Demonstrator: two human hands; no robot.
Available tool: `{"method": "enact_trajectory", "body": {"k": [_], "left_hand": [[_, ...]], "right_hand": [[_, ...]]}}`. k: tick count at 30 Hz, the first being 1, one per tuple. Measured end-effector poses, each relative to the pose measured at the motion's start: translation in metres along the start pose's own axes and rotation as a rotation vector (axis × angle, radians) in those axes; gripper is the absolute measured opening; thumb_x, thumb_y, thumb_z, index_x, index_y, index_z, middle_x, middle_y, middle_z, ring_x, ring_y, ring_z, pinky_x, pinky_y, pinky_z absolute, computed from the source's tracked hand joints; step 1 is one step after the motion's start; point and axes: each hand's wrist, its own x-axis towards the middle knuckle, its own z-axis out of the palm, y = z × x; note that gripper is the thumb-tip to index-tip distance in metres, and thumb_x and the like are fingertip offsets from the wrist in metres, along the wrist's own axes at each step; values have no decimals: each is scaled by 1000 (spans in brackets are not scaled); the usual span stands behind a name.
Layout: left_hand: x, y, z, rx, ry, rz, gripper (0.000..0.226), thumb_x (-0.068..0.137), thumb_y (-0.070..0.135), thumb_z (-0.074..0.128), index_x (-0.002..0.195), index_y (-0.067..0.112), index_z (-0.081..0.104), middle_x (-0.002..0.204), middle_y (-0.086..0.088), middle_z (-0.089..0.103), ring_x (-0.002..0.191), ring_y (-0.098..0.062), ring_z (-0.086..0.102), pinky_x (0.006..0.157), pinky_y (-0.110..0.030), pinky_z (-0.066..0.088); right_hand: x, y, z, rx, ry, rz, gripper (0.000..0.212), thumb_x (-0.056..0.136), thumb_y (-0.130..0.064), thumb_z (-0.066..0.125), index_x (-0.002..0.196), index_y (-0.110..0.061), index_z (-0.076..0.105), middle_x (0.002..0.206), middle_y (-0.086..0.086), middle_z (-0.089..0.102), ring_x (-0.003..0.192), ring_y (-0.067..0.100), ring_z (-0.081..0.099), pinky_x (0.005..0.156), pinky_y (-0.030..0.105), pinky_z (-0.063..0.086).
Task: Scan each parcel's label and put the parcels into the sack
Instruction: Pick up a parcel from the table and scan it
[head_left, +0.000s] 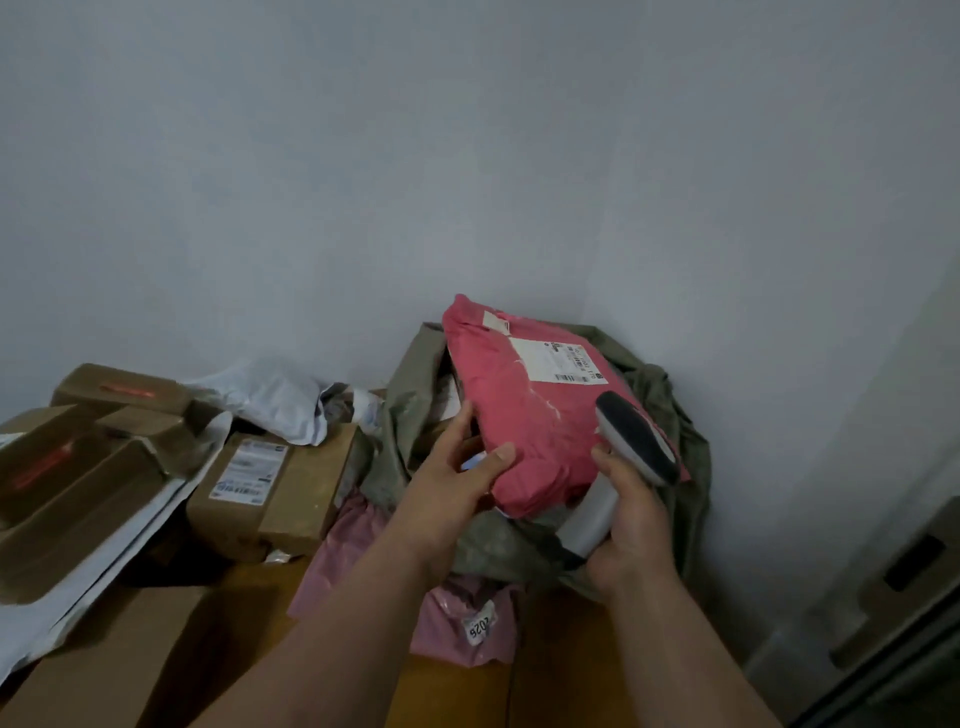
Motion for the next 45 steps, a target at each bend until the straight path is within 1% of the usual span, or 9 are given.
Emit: {"method": "enact_trajectory", "body": {"k": [5, 9, 20, 25, 29, 32, 37, 42, 45], "left_hand": [[43, 1, 19, 272, -32, 35, 75, 65, 69, 68, 135, 55, 47, 134, 20, 51, 116, 5, 54, 103, -32, 51], [81, -5, 46, 396, -15, 87, 81, 72, 66, 62, 145, 34, 46, 148, 10, 40, 128, -11, 50, 108, -37, 47], [186, -41, 86, 931, 87, 81, 65, 92, 42, 67, 149, 21, 45, 155, 2, 28, 140, -15, 35, 115, -26, 31], [214, -54, 89, 915, 204, -21, 56, 97, 24, 63, 149, 17, 43, 157, -4, 25, 140, -20, 36, 111, -19, 25], [204, -53, 79, 839, 245, -18, 64, 92, 35, 69, 150, 27, 43, 157, -2, 25, 142, -21, 32, 111, -25, 29], [183, -46, 67, 800, 281, 72, 71, 85, 47, 73, 148, 37, 42, 152, -1, 30, 139, -20, 32, 110, -30, 30], [134, -34, 26, 655, 418, 56, 66, 89, 42, 70, 148, 27, 45, 143, 0, 39, 121, -12, 50, 100, -22, 42], [50, -31, -45, 568, 517, -93, 53, 97, 39, 60, 146, 23, 48, 137, -6, 53, 112, -16, 57, 101, -39, 49], [-12, -30, -90, 465, 586, -148, 49, 99, 39, 58, 145, 24, 48, 112, 9, 58, 97, -6, 55, 82, -30, 48]], "right_hand": [[48, -21, -4, -77, 86, -18, 54, 80, -30, 80, 130, -17, 64, 125, 14, 68, 112, 39, 65, 103, 57, 50], [94, -35, -14, -111, 107, 33, 49, 81, -28, 80, 125, -15, 65, 120, 15, 70, 108, 38, 67, 101, 56, 52], [207, -66, -7, -182, 26, 213, 47, 87, -34, 74, 126, -8, 66, 119, 16, 71, 108, 34, 67, 98, 47, 53], [216, -61, -16, -184, 30, 204, 27, 87, -28, 76, 107, -15, 65, 102, 8, 70, 94, 25, 67, 70, 34, 52], [205, -59, -23, -182, 55, 121, 17, 84, -24, 80, 94, -19, 67, 95, 7, 72, 88, 24, 71, 70, 34, 56], [187, -56, -15, -211, 14, 47, 25, 82, -25, 81, 104, -17, 71, 90, 6, 75, 81, 21, 72, 67, 33, 58], [140, -31, 10, -328, -141, 21, 32, 77, -31, 85, 105, -19, 75, 89, 4, 73, 88, 25, 69, 86, 47, 58], [68, 29, 37, -527, -298, 130, 11, 84, -21, 80, 83, -12, 75, 62, 2, 69, 66, 19, 66, 62, 34, 56], [16, 71, 54, -614, -365, 197, 20, 83, -25, 81, 95, -11, 73, 64, 0, 71, 65, 17, 68, 58, 31, 54]]}}
